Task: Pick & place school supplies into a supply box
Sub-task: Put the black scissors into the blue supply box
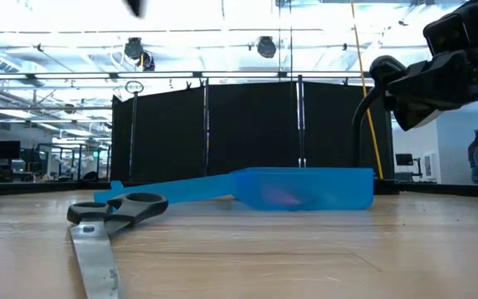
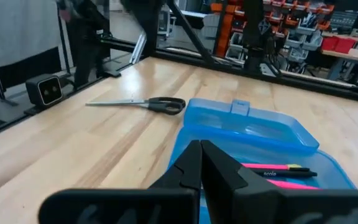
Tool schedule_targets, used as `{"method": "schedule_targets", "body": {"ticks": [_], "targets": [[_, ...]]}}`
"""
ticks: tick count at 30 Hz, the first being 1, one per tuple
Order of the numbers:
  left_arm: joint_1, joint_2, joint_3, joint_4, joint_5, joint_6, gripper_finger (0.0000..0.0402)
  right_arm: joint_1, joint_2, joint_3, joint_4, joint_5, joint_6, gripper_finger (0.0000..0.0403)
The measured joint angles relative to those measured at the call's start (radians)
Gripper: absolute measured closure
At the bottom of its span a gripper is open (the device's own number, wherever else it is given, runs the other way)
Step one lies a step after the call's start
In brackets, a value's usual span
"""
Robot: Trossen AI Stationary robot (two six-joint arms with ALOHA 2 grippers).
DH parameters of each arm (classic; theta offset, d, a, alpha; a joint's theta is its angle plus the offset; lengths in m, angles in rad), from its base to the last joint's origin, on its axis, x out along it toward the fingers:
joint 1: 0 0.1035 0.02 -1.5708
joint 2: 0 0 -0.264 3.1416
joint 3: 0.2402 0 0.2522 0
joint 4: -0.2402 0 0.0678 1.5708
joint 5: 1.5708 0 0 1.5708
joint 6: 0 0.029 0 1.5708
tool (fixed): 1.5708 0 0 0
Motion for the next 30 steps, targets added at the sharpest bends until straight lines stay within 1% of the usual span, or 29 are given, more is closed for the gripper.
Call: {"method": "schedule_targets", "body": {"ticks": [2,4,7,8,11,14,16,19,23,25,30], "targets": [[0.024,0.033,-0.003,0.076,-0.007,-0.001,0.0395,0.000,0.000,0.000,-0.002,0.000,0.008,0.0402],[0.047,0.056,-0.009,0.099,0.004,-0.004,0.0398,0.000,0.000,0.000,-0.012,-0.001,0.008,0.0402],[0.062,0.091,-0.028,0.088,-0.080,-0.073,0.0398,0.000,0.002,0.000,-0.011,-0.001,0.018,0.0402],[0.067,0.097,-0.042,0.090,-0.091,-0.096,0.0397,0.000,0.002,0.000,-0.009,-0.003,0.030,0.0402],[0.080,0.098,-0.077,0.086,-0.050,-0.115,0.0399,0.000,0.002,-0.001,-0.010,-0.041,0.051,0.0402],[0.086,0.095,-0.110,0.086,0.050,-0.162,0.0393,0.000,0.002,-0.001,-0.009,-0.095,0.058,0.0402],[0.082,0.097,-0.134,0.096,0.075,-0.183,0.0385,0.000,0.002,-0.001,-0.008,-0.115,0.059,0.0402],[0.081,0.097,-0.146,0.102,0.078,-0.165,0.0375,0.000,0.002,-0.001,-0.008,-0.132,0.068,0.0402],[0.086,0.097,-0.147,0.054,0.067,-0.154,0.0355,0.000,0.002,-0.001,-0.006,-0.132,0.084,0.0402],[0.081,0.097,-0.147,0.025,0.052,-0.175,0.0341,0.000,0.002,-0.001,-0.007,-0.132,0.084,0.0402],[0.080,0.097,-0.147,-0.016,0.084,-0.185,0.0289,0.000,0.002,-0.001,-0.008,-0.132,0.084,0.0402]]}}
